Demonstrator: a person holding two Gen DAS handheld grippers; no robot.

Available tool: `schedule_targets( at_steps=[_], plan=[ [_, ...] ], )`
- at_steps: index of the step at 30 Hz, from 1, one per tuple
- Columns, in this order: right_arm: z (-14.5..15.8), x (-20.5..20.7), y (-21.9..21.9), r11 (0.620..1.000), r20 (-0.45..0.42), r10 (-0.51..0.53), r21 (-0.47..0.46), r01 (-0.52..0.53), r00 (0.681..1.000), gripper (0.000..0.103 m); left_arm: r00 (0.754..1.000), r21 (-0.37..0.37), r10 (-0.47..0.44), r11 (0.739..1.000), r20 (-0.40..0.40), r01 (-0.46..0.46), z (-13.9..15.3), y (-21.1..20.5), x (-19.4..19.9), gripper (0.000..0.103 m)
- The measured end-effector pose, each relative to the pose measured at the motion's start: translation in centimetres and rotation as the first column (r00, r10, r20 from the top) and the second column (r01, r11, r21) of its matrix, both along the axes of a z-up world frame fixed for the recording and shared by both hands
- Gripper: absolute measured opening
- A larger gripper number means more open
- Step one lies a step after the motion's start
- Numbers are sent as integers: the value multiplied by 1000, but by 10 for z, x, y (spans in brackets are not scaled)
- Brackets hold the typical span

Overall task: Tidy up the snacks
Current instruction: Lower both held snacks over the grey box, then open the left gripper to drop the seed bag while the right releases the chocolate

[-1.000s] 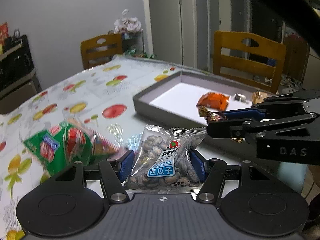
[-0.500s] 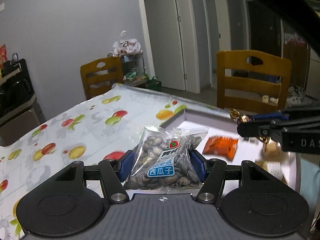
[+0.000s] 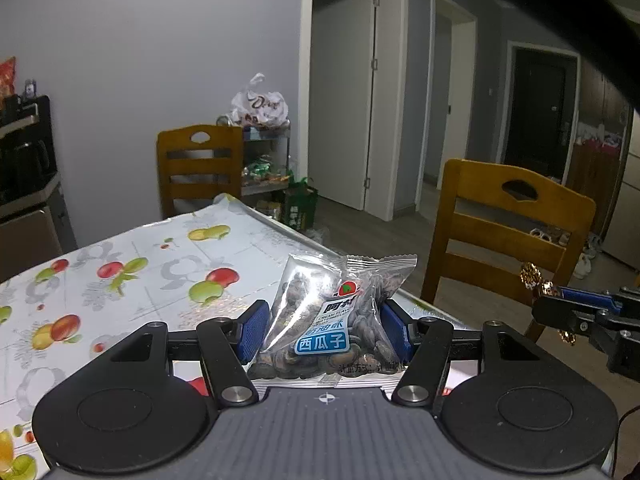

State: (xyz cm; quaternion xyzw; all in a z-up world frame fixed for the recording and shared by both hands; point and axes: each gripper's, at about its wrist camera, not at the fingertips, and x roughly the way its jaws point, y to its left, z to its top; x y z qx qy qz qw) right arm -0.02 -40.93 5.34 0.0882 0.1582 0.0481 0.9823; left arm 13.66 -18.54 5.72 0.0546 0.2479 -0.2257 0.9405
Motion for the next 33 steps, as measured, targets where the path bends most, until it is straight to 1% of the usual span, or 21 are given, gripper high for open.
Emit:
schedule_targets(
  at_steps=[4, 7, 10, 13, 16, 18, 21, 24, 28, 33],
  plan=[
    [-8, 14, -5, 1000, -39, -16, -6, 16, 999, 23, 999, 22, -13, 1000, -34, 14, -12, -16, 16, 61],
    [-22, 32, -2, 999, -94, -32, -23, 30, 995, 23, 998, 31, -35, 999, -56, 37, -27, -26, 29, 61],
    [-37, 48, 3, 999, -141, -41, -30, 38, 989, 23, 997, 65, -35, 997, -67, 39, -42, -35, 42, 61],
    [-50, 63, 7, 998, -181, -45, -46, 37, 982, 23, 993, 76, -60, 995, -105, 68, -55, -44, 54, 61],
    [-62, 82, 10, 996, -249, -63, -69, 47, 966, 23, 986, 90, -96, 990, -139, 109, -67, -55, 61, 61],
    [-70, 93, 11, 995, -298, -85, -83, 63, 951, 23, 983, 113, -98, 987, -156, 116, -76, -62, 66, 61],
    [-79, 104, 10, 995, -340, -87, -78, 64, 936, 23, 979, 138, -95, 983, -181, 121, -87, -71, 75, 61],
    [-88, 113, 11, 995, -361, -87, -83, 61, 929, 23, 973, 149, -109, 979, -201, 140, -96, -78, 81, 62],
    [-98, 119, 10, 995, -380, -87, -80, 61, 921, 23, 974, 172, -112, 974, -197, 147, -103, -85, 83, 62],
    [-99, 119, 7, 995, -380, -95, -70, 74, 920, 23, 974, 183, -108, 972, -199, 146, -107, -90, 84, 63]
  ],
)
